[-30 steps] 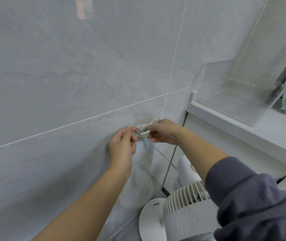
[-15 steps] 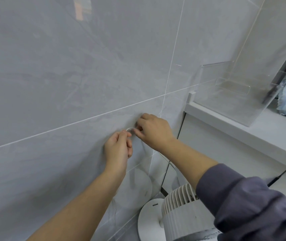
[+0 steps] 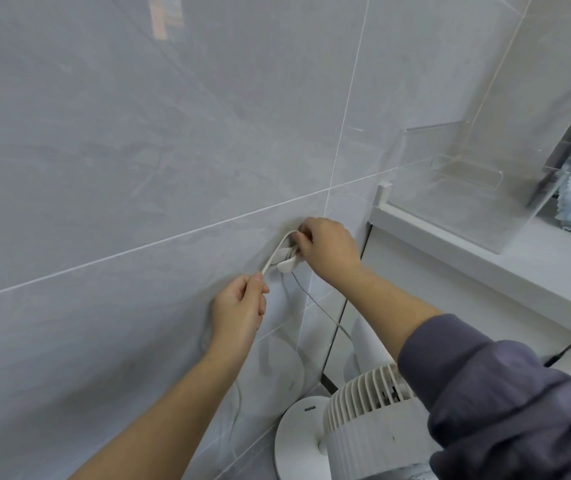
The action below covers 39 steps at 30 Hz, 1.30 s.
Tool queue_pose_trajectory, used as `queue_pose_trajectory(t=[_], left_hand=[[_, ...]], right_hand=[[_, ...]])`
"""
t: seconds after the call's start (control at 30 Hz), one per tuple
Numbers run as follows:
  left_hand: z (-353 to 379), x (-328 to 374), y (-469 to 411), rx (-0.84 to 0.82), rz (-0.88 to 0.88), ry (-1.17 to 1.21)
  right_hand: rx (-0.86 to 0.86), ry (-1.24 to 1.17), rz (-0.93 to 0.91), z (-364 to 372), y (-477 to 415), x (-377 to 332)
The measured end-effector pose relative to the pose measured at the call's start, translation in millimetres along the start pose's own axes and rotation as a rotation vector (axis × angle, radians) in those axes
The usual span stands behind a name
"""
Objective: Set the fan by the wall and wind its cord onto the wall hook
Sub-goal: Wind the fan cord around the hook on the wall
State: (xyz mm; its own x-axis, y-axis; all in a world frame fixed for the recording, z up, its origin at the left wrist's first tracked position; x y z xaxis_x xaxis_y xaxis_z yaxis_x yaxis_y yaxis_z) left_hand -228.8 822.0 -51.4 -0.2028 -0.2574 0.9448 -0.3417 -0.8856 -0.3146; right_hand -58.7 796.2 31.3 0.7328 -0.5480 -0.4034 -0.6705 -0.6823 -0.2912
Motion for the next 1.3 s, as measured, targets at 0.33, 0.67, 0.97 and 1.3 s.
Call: queue_pose_trajectory(t=[0.33, 0.67, 0.97, 1.3], left_hand=[[8, -10, -1, -0.148, 0.09, -0.184], [21, -1, -17, -0.216, 0.22, -0.365], [51, 9, -18, -0.304, 0.29, -0.442], [68, 3, -25, -0.306, 0.299, -0.591]], right_hand=[[-0.11, -0.23, 0.068, 9, -13, 15], [-0.172, -0.317, 0.048, 14, -23, 32], [-0.235, -0.582, 0.217, 24, -32, 52], [-0.365, -0.873, 0.306, 36, -29, 59]])
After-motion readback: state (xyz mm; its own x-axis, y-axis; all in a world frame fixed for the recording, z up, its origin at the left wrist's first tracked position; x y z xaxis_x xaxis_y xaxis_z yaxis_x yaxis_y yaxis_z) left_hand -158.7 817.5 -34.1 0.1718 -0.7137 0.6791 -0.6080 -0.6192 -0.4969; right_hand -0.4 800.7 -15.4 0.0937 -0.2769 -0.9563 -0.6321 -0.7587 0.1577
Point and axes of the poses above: each hand's wrist, its own y-axis away from the middle knuckle, its own z-axis out of the palm, x = y × z, the point moved 6 cm from there along -y, towards the middle knuckle, and after that the axes turned 15 degrees about z, right-handed, at the moved point
